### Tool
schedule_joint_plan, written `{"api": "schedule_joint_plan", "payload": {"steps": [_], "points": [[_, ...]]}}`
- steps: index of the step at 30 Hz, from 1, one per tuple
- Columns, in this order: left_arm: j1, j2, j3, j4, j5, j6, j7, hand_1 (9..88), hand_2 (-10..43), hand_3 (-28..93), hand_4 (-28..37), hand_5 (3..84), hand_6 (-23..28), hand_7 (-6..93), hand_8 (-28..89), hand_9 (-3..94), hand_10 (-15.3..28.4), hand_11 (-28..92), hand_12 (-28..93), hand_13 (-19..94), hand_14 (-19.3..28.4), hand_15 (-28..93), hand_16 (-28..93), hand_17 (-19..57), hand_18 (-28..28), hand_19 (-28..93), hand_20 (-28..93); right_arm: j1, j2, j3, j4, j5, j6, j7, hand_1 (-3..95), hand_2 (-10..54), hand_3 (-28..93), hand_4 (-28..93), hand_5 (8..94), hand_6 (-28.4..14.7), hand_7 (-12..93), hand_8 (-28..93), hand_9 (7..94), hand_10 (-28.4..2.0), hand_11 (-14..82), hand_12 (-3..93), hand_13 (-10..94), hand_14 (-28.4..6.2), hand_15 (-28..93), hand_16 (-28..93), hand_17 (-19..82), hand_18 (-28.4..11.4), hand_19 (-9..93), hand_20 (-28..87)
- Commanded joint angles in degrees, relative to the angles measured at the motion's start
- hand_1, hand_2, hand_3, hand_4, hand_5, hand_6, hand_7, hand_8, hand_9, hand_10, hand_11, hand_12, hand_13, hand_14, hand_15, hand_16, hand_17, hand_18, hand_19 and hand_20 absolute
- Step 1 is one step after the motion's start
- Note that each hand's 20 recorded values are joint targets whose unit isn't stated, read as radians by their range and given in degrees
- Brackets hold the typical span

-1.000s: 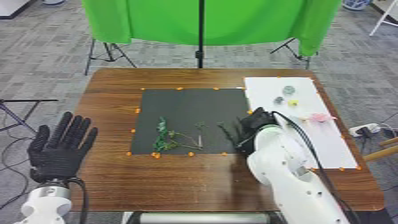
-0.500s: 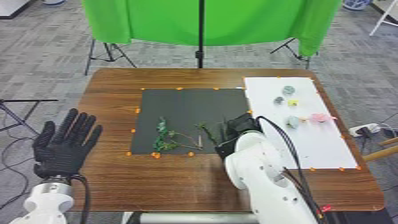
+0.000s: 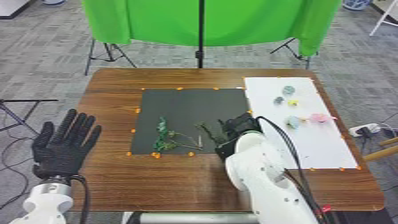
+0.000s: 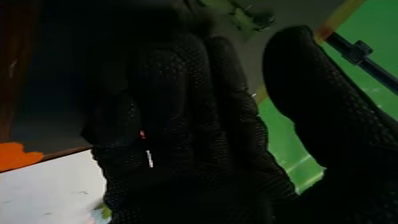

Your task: Arrange flowers

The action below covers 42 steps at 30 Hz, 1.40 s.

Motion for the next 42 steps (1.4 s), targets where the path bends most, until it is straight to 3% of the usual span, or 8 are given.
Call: {"api": "schedule_joint_plan", "payload": {"steps": [1, 7, 14, 17, 20, 25, 35, 42], "points": [[1.6, -1.12, -0.45, -0.17, -0.39, -0.35, 0.46, 25.1, 15.1, 76, -28.3, 46.0, 7.9, 10.7, -9, 39.9, 13.6, 18, 11, 33, 12.4, 22, -2, -4.2, 13.1, 32, 14, -3.8, 3.5, 1.4, -2.5, 1.6, -1.5, 1.0, 34.0, -5.1, 82, -17, 45.1, -14.7, 54, -21, 53.4, -27.5, 53.4, 27.6, 63, -18.4, 72, 26, 42, -27.6, 93, 43], [2.4, -1.47, -0.89, -0.46, -0.39, -0.16, 0.85, 25.1, 15.2, 76, -28.3, 46.1, 7.9, 10.7, -9, 39.9, 13.6, 18, 11, 33, 12.5, 23, -2, -4.2, 13.0, 32, 14, -9.2, 8.6, 0.5, -9.3, -6.1, 0.6, -13.0, 28.2, 2.4, 83, -18, 37.7, -17.2, 55, -24, 42.5, -28.4, 53.7, 28.9, 56, -21.4, 76, 26, 40, -27.3, 93, 43], [2.2, -1.44, -0.74, -0.50, -0.26, -0.08, 0.89, 25.1, 15.3, 76, -28.3, 46.2, 8.0, 10.8, -9, 40.0, 13.7, 18, 11, 33, 12.5, 24, -2, -4.4, 13.4, 35, 16, -11.0, 9.9, 2.3, -13.3, -1.1, -6.8, -26.5, 25.9, 9.1, 82, -20, 55.2, -10.1, 43, -17, 46.3, -26.4, 41.1, 20.4, 49, -20.7, 74, 25, 33, -22.6, 92, 39], [2.2, -1.39, -0.76, -0.61, -0.17, -0.20, 0.70, 25.2, 15.4, 76, -28.3, 46.3, 8.1, 10.7, -9, 40.0, 13.7, 18, 11, 33, 12.5, 25, -2, -4.4, 13.4, 35, 16, -10.7, 9.3, 3.6, -13.8, 1.5, -15.0, -29.8, 25.8, 9.8, 82, -20, 58.9, -9.2, 35, -17, 47.8, -25.0, 35.2, 20.2, 47, -20.4, 73, 25, 31, -22.3, 91, 40], [1.9, -1.34, -0.69, -0.55, -0.21, 0.21, 0.33, 25.2, 15.5, 76, -28.3, 46.3, 8.0, 10.8, -9, 40.0, 13.8, 18, 11, 33, 12.5, 25, -2, -4.3, 13.4, 35, 16, -9.6, 9.1, 0.8, -14.5, -1.9, -18.0, -25.2, 26.3, 10.1, 81, -20, 62.0, -8.2, 26, -15, 48.7, -24.4, 31.0, 20.2, 46, -20.2, 72, 25, 30, -22.5, 89, 41], [1.7, -1.26, -0.53, -0.46, -0.21, 0.37, 0.05, 25.1, 15.7, 76, -28.3, 46.4, 8.0, 10.9, -9, 40.1, 13.8, 18, 11, 33, 12.5, 25, -3, -4.3, 13.3, 35, 16, -9.2, 8.3, -1.3, -14.8, -2.7, -19.9, -25.8, 26.7, 10.6, 79, -20, 64.3, -7.1, 15, -11, 52.6, -24.0, 25.2, 19.1, 49, -20.5, 71, 24, 31, -24.1, 89, 41], [1.3, -1.20, -0.55, -0.36, -1.30, 0.56, -0.66, 25.2, 16.1, 75, -28.3, 46.5, 7.9, 11.2, -9, 40.3, 13.8, 19, 11, 33, 12.5, 26, -3, -4.3, 13.4, 35, 16, -7.5, 7.8, -5.7, -14.2, -5.0, -21.1, -25.2, 26.2, 10.6, 78, -20, 66.2, -6.1, 14, -10, 54.8, -23.8, 20.3, 17.4, 51, -20.7, 69, 23, 32, -25.1, 91, 40], [0.9, -0.93, -0.17, -0.44, -1.21, 1.03, -0.78, 25.1, 16.6, 75, -28.3, 46.8, 8.1, 11.5, -9, 40.4, 13.8, 19, 11, 33, 12.6, 26, -3, -4.4, 13.4, 35, 16, -6.3, 7.1, -9.6, -12.7, -8.7, -23.2, -23.0, 26.3, 10.3, 78, -19, 69.8, -5.4, 15, -10, 55.3, -24.1, 17.0, 16.8, 51, -20.6, 68, 23, 33, -25.6, 91, 40]]}}
